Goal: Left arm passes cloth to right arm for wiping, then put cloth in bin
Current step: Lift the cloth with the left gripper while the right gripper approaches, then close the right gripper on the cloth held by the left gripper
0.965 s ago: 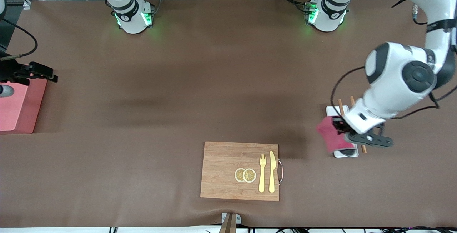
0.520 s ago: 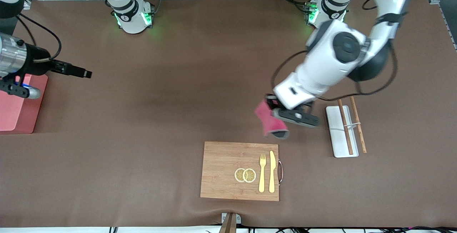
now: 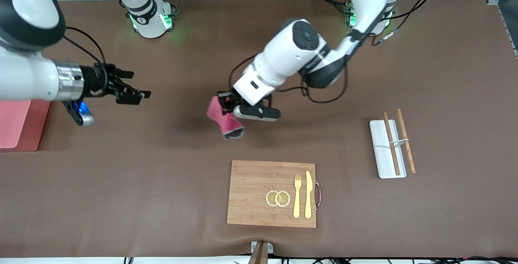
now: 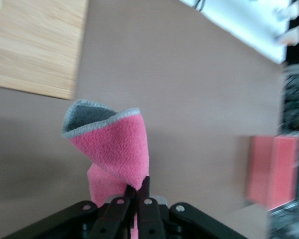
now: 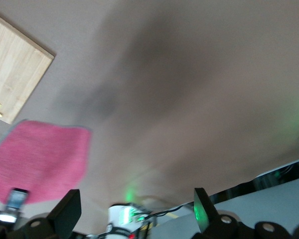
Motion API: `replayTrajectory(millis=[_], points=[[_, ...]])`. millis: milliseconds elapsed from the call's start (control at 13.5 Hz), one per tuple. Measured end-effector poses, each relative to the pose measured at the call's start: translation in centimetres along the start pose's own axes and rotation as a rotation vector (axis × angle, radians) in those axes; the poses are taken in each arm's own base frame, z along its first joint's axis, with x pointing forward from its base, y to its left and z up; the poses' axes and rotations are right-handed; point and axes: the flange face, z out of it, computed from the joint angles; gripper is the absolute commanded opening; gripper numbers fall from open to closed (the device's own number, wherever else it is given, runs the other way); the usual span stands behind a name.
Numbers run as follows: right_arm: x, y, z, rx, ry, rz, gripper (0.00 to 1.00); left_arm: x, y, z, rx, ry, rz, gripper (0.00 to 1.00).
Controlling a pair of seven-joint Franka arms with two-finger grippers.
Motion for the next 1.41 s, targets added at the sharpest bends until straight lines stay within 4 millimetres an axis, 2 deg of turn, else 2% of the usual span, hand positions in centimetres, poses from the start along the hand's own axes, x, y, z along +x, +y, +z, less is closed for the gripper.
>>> replayTrajectory(millis=[148,297,520,742,1114,1410], points=[[2.7,-1.1,2.1,0.047,-0.099,0.054,1.00,-1.7,1.1,1.7,-0.071,-0.009,-0.090,0.00],[5.2,-1.7,3.6,0.083,-0.118,0.091,1.00,-2.8,2.2,2.8,-0.159,-0.038,-0.185,0.00],[7.5,-2.6,5.3,0.149,-0.161,0.138,1.00,-4.6,2.9,4.6,-0.233,-0.033,-0.281,0.00],[8.2,-2.5,6.9,0.146,-0.205,0.186,1.00,-5.8,3.2,5.7,-0.273,-0.024,-0.337,0.00],[7.8,-1.6,10.0,0.057,-0.276,0.228,1.00,-5.9,3.2,6.0,-0.292,-0.017,-0.362,0.00],[7.0,-1.0,10.9,-0.003,-0.333,0.222,1.00,-5.9,3.0,6.3,-0.302,-0.013,-0.381,0.00]])
